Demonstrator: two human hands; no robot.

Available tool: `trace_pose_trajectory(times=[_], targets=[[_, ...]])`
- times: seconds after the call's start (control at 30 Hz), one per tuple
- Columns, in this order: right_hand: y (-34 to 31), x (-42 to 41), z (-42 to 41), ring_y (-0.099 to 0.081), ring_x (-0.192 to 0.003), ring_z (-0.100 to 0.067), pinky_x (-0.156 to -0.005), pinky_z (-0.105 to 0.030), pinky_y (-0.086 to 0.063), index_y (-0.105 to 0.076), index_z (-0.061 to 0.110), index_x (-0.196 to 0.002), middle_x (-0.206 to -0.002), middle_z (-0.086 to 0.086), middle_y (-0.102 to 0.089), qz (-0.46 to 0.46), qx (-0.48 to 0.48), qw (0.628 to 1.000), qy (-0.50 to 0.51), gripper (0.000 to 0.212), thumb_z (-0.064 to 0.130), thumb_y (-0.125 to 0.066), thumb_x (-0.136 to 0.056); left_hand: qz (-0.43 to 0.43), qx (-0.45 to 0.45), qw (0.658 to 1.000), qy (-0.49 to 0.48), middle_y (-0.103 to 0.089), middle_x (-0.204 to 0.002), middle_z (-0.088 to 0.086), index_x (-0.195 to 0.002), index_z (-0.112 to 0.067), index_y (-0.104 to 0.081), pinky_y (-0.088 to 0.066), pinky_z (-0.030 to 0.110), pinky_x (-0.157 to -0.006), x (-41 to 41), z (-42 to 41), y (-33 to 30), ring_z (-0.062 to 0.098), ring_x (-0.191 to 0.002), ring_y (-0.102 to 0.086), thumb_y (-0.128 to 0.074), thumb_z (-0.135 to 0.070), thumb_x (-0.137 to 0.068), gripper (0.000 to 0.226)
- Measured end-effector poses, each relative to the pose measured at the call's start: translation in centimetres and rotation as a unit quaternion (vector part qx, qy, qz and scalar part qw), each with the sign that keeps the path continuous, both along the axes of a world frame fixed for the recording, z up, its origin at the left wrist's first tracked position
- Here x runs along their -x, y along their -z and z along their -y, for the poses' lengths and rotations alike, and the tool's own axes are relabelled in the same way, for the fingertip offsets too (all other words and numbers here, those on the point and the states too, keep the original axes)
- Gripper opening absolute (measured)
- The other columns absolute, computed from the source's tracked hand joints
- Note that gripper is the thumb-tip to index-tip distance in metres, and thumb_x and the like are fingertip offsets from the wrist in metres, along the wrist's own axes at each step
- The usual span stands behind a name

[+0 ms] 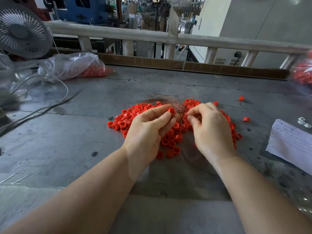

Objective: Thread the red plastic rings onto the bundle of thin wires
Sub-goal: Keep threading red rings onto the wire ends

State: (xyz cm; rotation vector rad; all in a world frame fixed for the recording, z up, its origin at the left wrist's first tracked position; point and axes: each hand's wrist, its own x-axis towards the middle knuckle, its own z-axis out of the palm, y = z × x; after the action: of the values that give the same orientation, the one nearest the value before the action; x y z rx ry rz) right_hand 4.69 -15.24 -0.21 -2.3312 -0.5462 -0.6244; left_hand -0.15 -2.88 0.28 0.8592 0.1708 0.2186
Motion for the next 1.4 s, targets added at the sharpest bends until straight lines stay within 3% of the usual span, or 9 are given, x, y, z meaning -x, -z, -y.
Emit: trace_pose_trajectory(times=[0.17, 0.3, 0.5, 0.63, 0.77, 0.93, 1.07, 1.17, 1.4], targets=[[0.4, -0.3, 0.4, -0.051, -0.098, -0.023, -0.075, -0.022, -0.027, -0.066, 0.012, -0.085, -0.087, 0.005, -0.046, -0.024, 0.122, 0.992, 0.028, 0.004, 0.011, -0.062, -0.087, 0.004, 0.008, 1.0, 0.014, -0.071, -0.071, 0.007, -0.087, -0.002, -0.065, -0.055, 0.016, -0.06, 0.1, -0.1, -0.1, 0.012, -0.069, -0.07, -0.053, 0.007, -0.084, 0.015], [0.3, -0.3, 0.5, -0.052, -0.096, -0.022, -0.068, -0.019, -0.022, -0.068, 0.013, -0.083, -0.085, 0.004, -0.047, -0.037, 0.132, 0.99, 0.039, 0.002, 0.013, -0.066, -0.085, 0.007, 0.0, 1.0, 0.022, -0.071, -0.072, 0.007, -0.087, -0.003, -0.066, -0.057, 0.019, -0.063, 0.1, -0.1, -0.1, 0.012, -0.068, -0.069, -0.054, 0.005, -0.084, 0.015], [0.3, -0.3, 0.5, -0.053, -0.096, -0.023, -0.071, -0.02, -0.025, -0.073, 0.011, -0.084, -0.091, -0.005, -0.059, -0.027, 0.119, 0.992, 0.027, 0.005, 0.009, -0.069, -0.082, 0.012, -0.006, 0.999, 0.04, -0.07, -0.075, 0.006, -0.093, -0.008, -0.068, -0.057, 0.021, -0.061, 0.2, -0.2, -0.1, 0.013, -0.066, -0.068, -0.051, 0.005, -0.087, 0.022], [-0.1, -0.2, 0.4, -0.056, -0.09, -0.021, -0.076, -0.02, -0.034, -0.073, 0.01, -0.086, -0.089, -0.003, -0.06, -0.001, 0.043, 0.999, -0.003, 0.01, 0.005, -0.066, -0.084, 0.014, -0.005, 0.999, 0.049, -0.07, -0.073, 0.005, -0.092, -0.008, -0.069, -0.057, 0.02, -0.061, 0.2, -0.2, -0.1, 0.012, -0.065, -0.068, -0.05, 0.004, -0.088, 0.023], [-0.8, 0.2, 0.1, -0.061, -0.078, -0.007, -0.072, -0.007, -0.041, -0.071, 0.017, -0.088, -0.078, 0.009, -0.065, -0.042, -0.114, 0.99, -0.07, 0.015, 0.006, -0.06, -0.089, 0.018, 0.007, 0.998, 0.054, -0.071, -0.073, 0.006, -0.086, -0.009, -0.071, -0.056, 0.02, -0.058, 0.1, -0.3, 0.0, 0.011, -0.066, -0.068, -0.054, 0.002, -0.081, 0.02], [-1.3, 0.5, -0.1, -0.068, -0.077, -0.011, -0.075, -0.02, -0.052, -0.068, 0.02, -0.089, -0.078, 0.0, -0.071, -0.158, -0.251, 0.938, -0.18, 0.023, 0.006, -0.05, -0.095, 0.019, 0.008, 0.998, 0.06, -0.072, -0.077, 0.007, -0.086, -0.01, -0.071, -0.056, 0.019, -0.058, 0.1, -0.5, 0.1, 0.01, -0.066, -0.068, -0.056, 0.0, -0.08, 0.019], [-1.3, 0.5, 0.1, -0.07, -0.078, -0.016, -0.075, -0.026, -0.054, -0.07, 0.017, -0.09, -0.079, -0.004, -0.073, -0.215, -0.299, 0.902, -0.224, 0.021, 0.006, -0.052, -0.093, 0.016, 0.001, 0.998, 0.057, -0.072, -0.08, 0.007, -0.081, -0.012, -0.073, -0.055, 0.018, -0.054, 0.2, -0.4, 0.0, 0.009, -0.065, -0.068, -0.061, -0.006, -0.068, 0.019], [-1.2, 0.4, 0.2, -0.07, -0.081, -0.015, -0.074, -0.023, -0.054, -0.069, 0.02, -0.089, -0.081, -0.002, -0.073, -0.234, -0.308, 0.89, -0.241, 0.021, 0.002, -0.059, -0.088, 0.014, -0.01, 0.998, 0.056, -0.072, -0.078, 0.005, -0.087, -0.011, -0.07, -0.054, 0.017, -0.055, 0.2, -0.4, -0.1, 0.008, -0.065, -0.067, -0.059, -0.003, -0.076, 0.018], [-1.2, 0.3, 0.2, -0.068, -0.072, -0.004, -0.065, -0.014, -0.05, -0.067, 0.02, -0.08, -0.073, 0.005, -0.072, -0.21, -0.324, 0.892, -0.236, 0.025, -0.005, -0.066, -0.08, 0.008, -0.004, 0.998, 0.065, -0.072, -0.077, 0.008, -0.085, -0.006, -0.072, -0.056, 0.016, -0.063, 0.2, -0.4, -0.1, 0.01, -0.067, -0.068, -0.051, 0.008, -0.083, 0.025]])
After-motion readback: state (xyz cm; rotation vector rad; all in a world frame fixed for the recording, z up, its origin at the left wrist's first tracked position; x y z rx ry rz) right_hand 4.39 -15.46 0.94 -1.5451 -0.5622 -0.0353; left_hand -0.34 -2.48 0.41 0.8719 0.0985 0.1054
